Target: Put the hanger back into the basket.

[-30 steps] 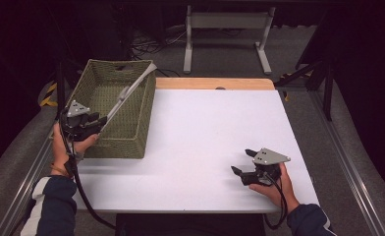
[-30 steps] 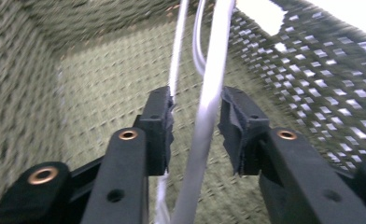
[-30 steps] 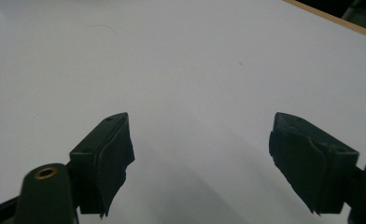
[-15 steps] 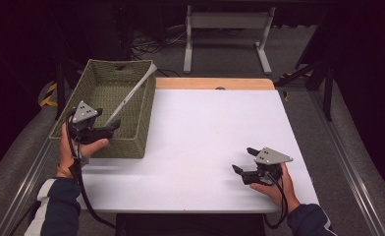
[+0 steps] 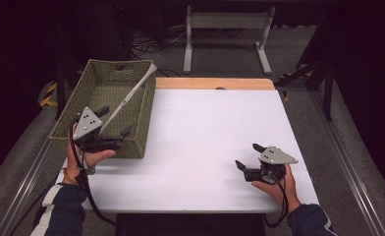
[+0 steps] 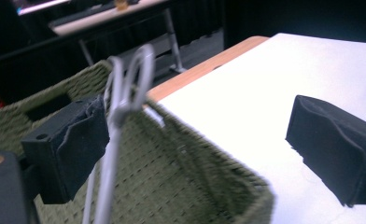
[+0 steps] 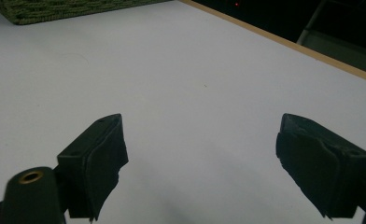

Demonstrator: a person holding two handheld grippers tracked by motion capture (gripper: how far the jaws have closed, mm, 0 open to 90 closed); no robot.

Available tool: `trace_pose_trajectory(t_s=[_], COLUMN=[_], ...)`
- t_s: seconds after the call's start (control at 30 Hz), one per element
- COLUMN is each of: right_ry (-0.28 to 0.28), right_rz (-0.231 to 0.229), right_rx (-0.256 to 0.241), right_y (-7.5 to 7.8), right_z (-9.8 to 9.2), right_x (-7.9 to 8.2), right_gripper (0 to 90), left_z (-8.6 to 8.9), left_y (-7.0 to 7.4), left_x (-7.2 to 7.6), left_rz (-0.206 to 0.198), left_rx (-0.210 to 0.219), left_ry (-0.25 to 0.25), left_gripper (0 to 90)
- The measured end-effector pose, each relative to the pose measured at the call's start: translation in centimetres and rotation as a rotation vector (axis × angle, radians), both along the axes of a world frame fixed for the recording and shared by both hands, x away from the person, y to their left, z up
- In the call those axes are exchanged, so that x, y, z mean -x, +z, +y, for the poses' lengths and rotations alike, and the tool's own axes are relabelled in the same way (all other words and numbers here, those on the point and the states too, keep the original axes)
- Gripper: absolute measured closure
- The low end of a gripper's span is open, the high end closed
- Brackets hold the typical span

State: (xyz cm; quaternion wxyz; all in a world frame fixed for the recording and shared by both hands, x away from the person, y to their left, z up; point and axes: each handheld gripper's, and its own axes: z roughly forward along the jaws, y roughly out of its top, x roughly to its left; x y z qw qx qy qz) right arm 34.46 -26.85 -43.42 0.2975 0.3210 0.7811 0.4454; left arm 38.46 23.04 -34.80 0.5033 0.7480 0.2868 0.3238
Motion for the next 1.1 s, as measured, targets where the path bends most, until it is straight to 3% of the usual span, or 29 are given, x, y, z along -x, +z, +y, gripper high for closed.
trace_pose_trajectory(t_s=[0.17,0.33,0.57,0.7,0.97,1.1], right_ry=[0.000,-0.006,0.000,0.012,0.031,0.035], right_rz=[-0.028,-0.046,-0.058,-0.063,-0.068,-0.063], right_rx=[0.000,-0.006,-0.018,-0.023,-0.009,-0.008], right_y=[0.3,0.6,1.0,1.0,0.9,0.7], right_z=[0.1,0.2,0.5,0.8,1.5,1.6], right_x=[0.3,0.7,1.2,1.6,2.4,2.8], right_gripper=[16.2,16.2,16.2,16.2,16.3,16.3], left_z=[-1.6,-2.6,-3.7,-4.1,-5.1,-5.4], left_y=[0.0,-0.9,-2.2,-3.1,-5.5,-6.6], left_x=[1.7,2.8,3.6,4.2,4.8,4.8], left_rz=[-0.039,-0.058,-0.059,-0.052,-0.022,-0.006], left_rx=[0.014,0.003,-0.011,0.012,-0.009,-0.043], left_ry=[-0.070,-0.096,-0.110,-0.126,-0.166,-0.187], left_gripper=[5.9,6.8,7.0,7.5,8.0,8.1])
